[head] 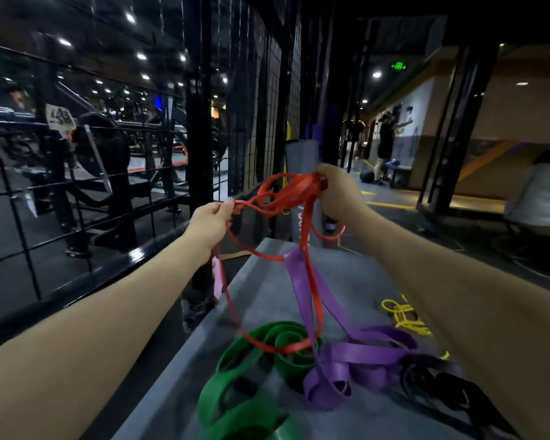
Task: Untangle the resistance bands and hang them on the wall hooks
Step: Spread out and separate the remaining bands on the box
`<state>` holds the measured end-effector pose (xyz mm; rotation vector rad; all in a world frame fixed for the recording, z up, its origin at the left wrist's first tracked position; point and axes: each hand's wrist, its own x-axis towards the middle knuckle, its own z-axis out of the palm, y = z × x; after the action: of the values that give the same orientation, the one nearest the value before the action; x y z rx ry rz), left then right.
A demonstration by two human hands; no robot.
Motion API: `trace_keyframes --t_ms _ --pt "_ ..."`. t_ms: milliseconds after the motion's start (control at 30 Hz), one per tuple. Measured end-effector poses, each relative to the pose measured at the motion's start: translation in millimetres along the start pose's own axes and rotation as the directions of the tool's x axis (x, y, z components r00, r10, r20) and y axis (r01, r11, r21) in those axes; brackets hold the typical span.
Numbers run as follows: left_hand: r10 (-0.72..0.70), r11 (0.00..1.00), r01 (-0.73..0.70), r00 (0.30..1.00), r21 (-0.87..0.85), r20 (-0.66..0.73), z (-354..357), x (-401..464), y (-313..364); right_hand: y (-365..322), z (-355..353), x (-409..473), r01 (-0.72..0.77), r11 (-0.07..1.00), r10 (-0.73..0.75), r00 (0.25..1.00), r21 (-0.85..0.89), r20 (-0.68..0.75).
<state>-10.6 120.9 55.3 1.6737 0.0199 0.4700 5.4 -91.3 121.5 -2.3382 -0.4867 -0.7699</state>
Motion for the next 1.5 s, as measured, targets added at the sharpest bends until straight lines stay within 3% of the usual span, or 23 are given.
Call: trace_keyframes --t_ms 200,267,467,867,1000,1067,1200,1300,1433,1500 --pt "-0.084 0.989 0.083 0.996 -0.125 -0.004 4 5 14 -5 -6 -4 0.033 0.999 -0.033 0.999 -0.032 -0.005" --pt "-0.152 0.963 0.162 0.986 -0.215 0.064 8 -5 9 4 -1 -16 -0.010 0.996 0.015 0.998 -0.091 0.054" --pt "-0.221 0.932 0.252 0.965 -0.262 0.143 19 -35 -19 28 11 -55 -0.135 0.960 0.200 0.943 -0.244 0.266" --pt "-0.227 0.973 0.225 0.973 -0.044 -0.034 32 -63 -85 78 22 -110 -0.461 0.858 0.514 0.767 -0.227 0.385" --pt "-0.216 0.972 0.226 0.968 0.068 -0.130 32 -68 -97 93 22 -122 -0.506 0.844 0.536 0.800 -0.177 0.269" --pt "-0.193 0.964 0.218 0.967 0.153 -0.164 34 -69 -99 96 23 -127 -0.487 0.852 0.523 0.803 -0.192 0.285" --pt "-0.186 0.966 0.210 0.970 0.150 -0.159 41 -68 -99 109 29 -134 -0.610 0.792 0.568 0.713 -0.038 0.411" --pt "-0.210 0.978 0.209 0.974 -0.016 -0.086 46 -67 -95 113 23 -141 -0.691 0.720 0.616 0.679 0.065 0.399" --pt "-0.383 0.889 0.379 0.923 -0.255 0.037 51 -80 -82 110 22 -153 -0.743 0.456 0.690 0.643 0.490 0.333" --pt "-0.414 0.852 0.423 0.905 -0.307 0.097 55 -93 -80 108 25 -157 -0.710 0.389 0.717 0.634 0.587 0.291"
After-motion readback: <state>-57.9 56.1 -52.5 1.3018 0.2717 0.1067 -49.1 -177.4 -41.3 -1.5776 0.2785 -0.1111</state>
